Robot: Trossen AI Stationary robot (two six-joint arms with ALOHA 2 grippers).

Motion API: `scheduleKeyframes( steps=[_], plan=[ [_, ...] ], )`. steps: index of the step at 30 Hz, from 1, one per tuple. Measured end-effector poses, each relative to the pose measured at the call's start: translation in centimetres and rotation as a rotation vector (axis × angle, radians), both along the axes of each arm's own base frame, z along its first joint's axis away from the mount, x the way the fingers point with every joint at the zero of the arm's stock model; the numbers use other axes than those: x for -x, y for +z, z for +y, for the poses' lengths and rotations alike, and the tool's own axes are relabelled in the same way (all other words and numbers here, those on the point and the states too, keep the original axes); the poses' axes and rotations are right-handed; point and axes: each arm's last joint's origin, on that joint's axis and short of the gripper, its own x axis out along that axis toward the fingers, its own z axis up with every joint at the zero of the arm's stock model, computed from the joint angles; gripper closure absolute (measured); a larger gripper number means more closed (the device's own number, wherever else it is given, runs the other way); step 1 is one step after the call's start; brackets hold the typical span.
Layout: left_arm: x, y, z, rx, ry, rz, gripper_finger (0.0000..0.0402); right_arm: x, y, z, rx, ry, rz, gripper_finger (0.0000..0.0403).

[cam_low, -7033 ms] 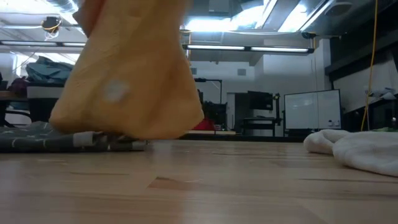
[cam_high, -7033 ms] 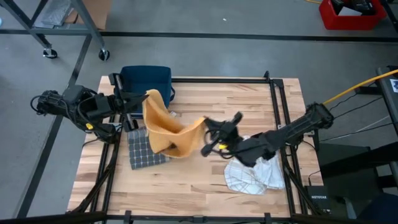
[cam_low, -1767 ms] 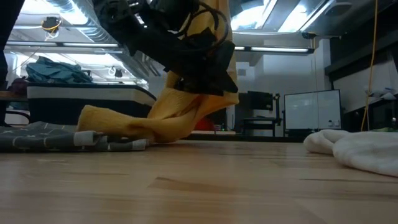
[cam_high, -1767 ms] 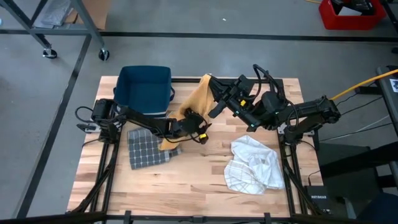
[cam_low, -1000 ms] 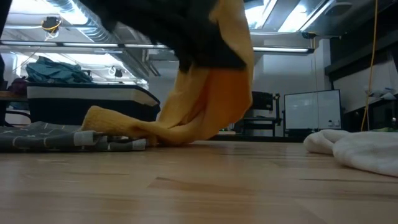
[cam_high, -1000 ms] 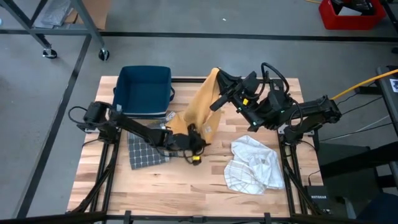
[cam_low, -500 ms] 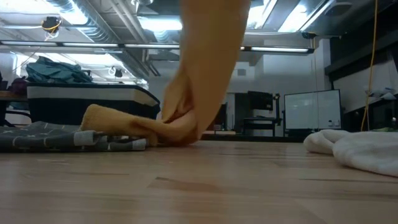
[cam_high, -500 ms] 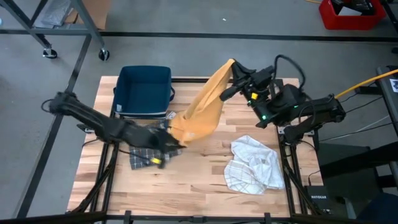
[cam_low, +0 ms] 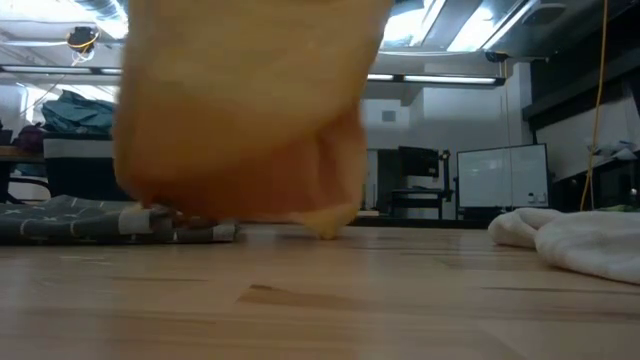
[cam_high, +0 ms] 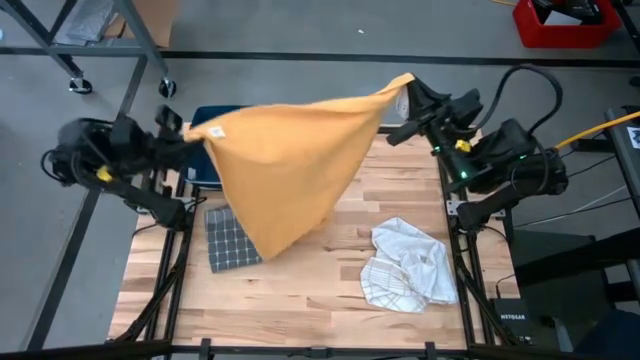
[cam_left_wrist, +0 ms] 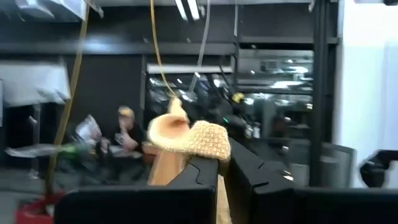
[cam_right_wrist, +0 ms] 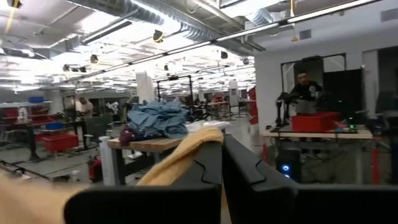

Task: Fold towel
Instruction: Fold the yellow towel

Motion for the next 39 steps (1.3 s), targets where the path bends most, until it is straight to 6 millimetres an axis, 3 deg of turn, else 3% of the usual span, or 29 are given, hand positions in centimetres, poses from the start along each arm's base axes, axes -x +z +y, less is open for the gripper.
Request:
scheduleKeyframes(
  steps=[7,17,22,31,39],
  plan=[
    [-0.4,1.6,0.6,-0.135,0.134,-0.001,0.0401,0.6,0.3,-0.3,-0.083,-0.062,-0.063,0.0401],
    [-5.9,4.3,1.7,-0.370,0.462,-0.057,0.0401,2.2,1.1,-0.7,-0.188,-0.096,-0.278,0.0401],
    [-8.3,6.0,3.0,-0.424,0.574,-0.034,0.0401,3.3,1.5,-1.9,-0.200,-0.158,-0.368,0.0401],
    [-10.2,7.7,5.7,-0.459,0.708,-0.013,0.0401,4.7,1.8,-2.9,-0.247,-0.285,-0.238,0.0401],
    [-10.6,8.8,7.7,-0.469,0.701,-0.066,0.0401,7.9,2.7,-3.3,-0.267,-0.298,-0.255,0.0401]
  ],
)
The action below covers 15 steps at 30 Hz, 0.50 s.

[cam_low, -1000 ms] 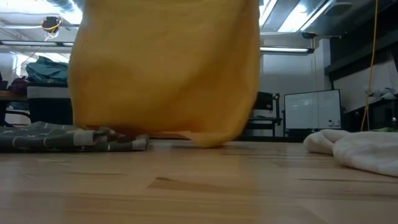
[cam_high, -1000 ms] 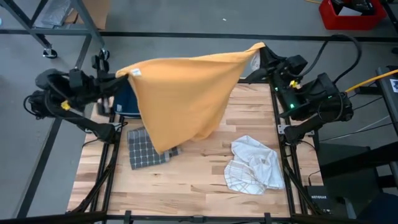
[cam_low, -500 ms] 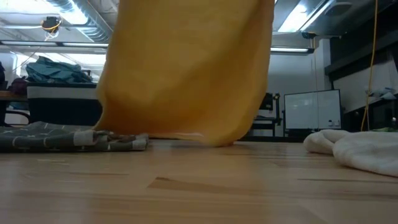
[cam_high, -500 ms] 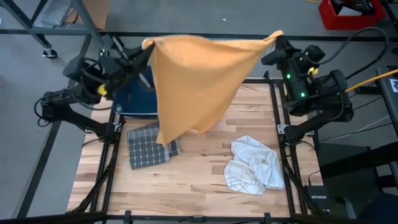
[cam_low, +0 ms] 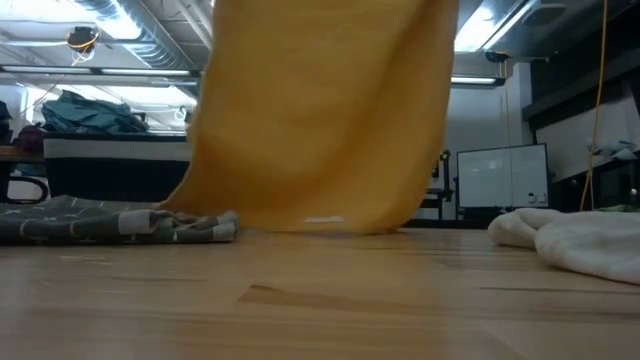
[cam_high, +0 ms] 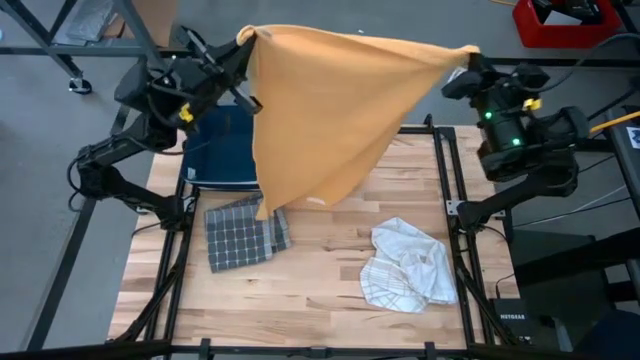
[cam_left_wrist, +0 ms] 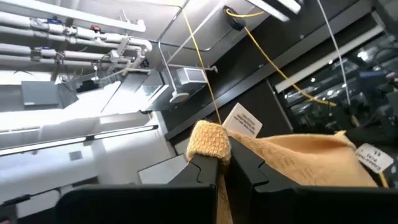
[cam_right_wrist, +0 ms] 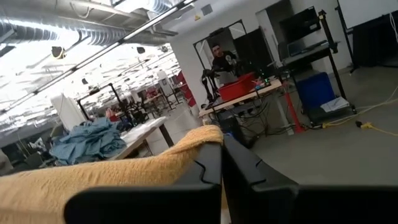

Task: Fold towel
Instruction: Fold the yellow towel

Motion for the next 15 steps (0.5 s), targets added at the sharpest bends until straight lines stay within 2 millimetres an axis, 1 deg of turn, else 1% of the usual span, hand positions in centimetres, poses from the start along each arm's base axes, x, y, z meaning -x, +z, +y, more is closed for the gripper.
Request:
scheduleKeyframes(
  steps=[5,11,15],
  plan=[
    [-1.0,0.7,1.3,-0.011,-0.055,-0.025,0.0401,1.9,0.5,-0.3,-0.006,0.000,-0.042,0.0401],
    [-2.6,1.5,3.1,-0.044,-0.042,-0.027,0.0401,3.0,0.7,-0.4,-0.014,-0.001,-0.063,0.0401],
    [-3.3,2.3,4.6,-0.069,-0.038,-0.044,0.0401,4.0,0.9,-0.6,-0.002,0.002,-0.086,0.0401]
  ],
)
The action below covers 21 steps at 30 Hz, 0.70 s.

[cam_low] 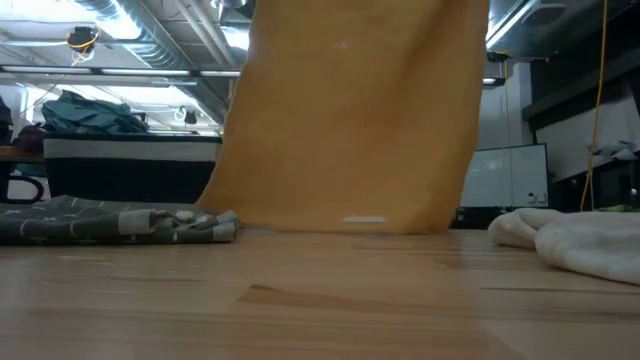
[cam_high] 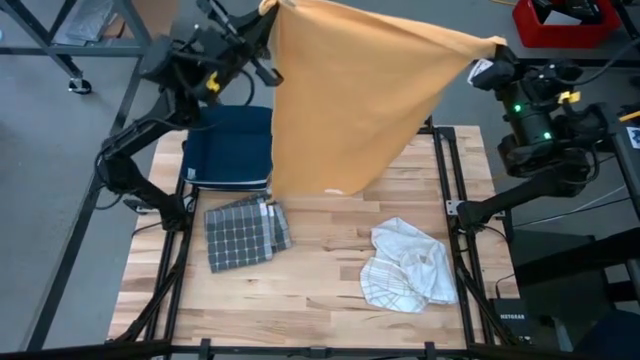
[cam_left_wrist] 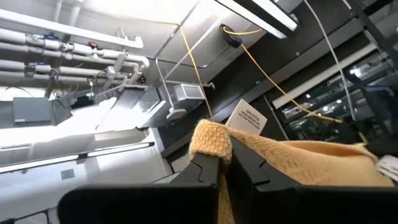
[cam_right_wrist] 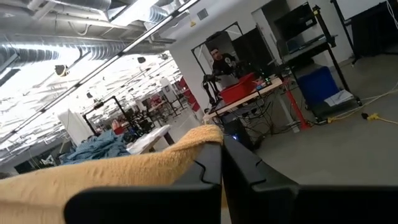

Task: Fold towel
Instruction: Fold the yellow towel

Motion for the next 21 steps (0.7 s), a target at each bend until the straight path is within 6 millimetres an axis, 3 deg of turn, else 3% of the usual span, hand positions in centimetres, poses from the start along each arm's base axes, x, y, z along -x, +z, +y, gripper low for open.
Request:
scheduleKeyframes(
  steps=[7,16,21],
  plan=[
    [-0.5,0.7,2.8,0.009,-0.008,-0.039,0.0401,0.7,0.4,0.0,0.091,0.009,-0.028,0.0401],
    [-0.5,0.1,6.9,0.036,-0.018,-0.033,0.0401,2.6,0.8,-0.3,0.150,-0.001,-0.026,0.0401],
    [-0.3,-0.3,8.4,0.051,-0.055,-0.023,0.0401,2.7,0.8,-0.3,0.154,-0.016,0.032,0.0401]
  ],
)
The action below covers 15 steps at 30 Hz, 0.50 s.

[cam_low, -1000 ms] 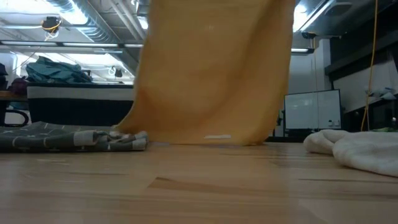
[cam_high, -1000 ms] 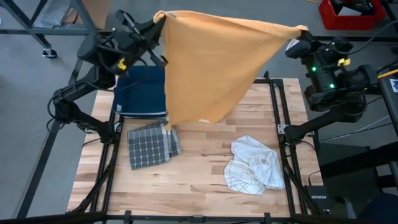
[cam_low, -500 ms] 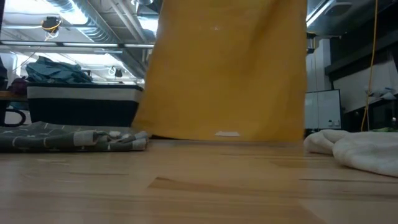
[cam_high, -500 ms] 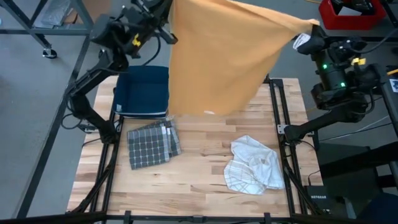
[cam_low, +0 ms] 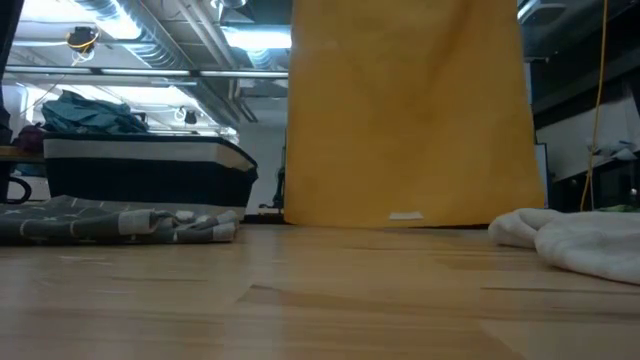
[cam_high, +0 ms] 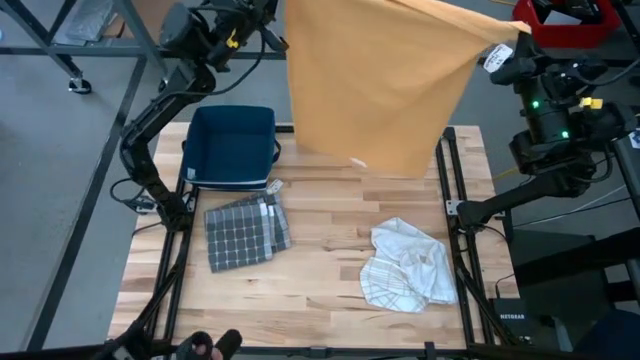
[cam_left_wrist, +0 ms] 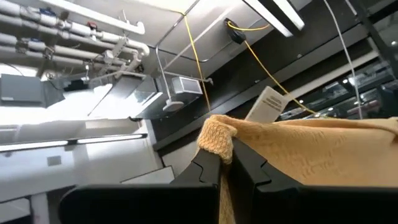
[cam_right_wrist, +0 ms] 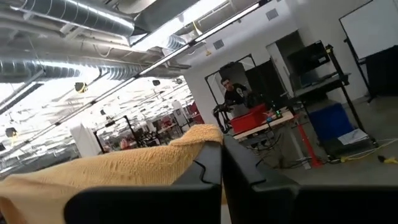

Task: Fold towel
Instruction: Fold the yellow towel

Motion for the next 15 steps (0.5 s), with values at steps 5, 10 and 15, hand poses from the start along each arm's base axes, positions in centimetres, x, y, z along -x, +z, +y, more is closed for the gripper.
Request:
scheduleKeyframes(
  steps=[5,10,15],
  plan=[
    [0.0,-0.4,0.3,0.048,-0.047,0.049,0.0401,-0.5,-0.3,0.0,-0.094,-0.010,0.077,0.0401],
    [1.5,0.1,-1.4,0.055,-0.037,0.139,0.0401,-2.6,-0.9,0.3,-0.157,-0.019,0.200,0.0401],
    [3.9,0.5,-3.5,0.120,-0.053,0.230,0.0401,-5.0,-1.6,0.6,-0.218,-0.033,0.239,0.0401]
  ],
)
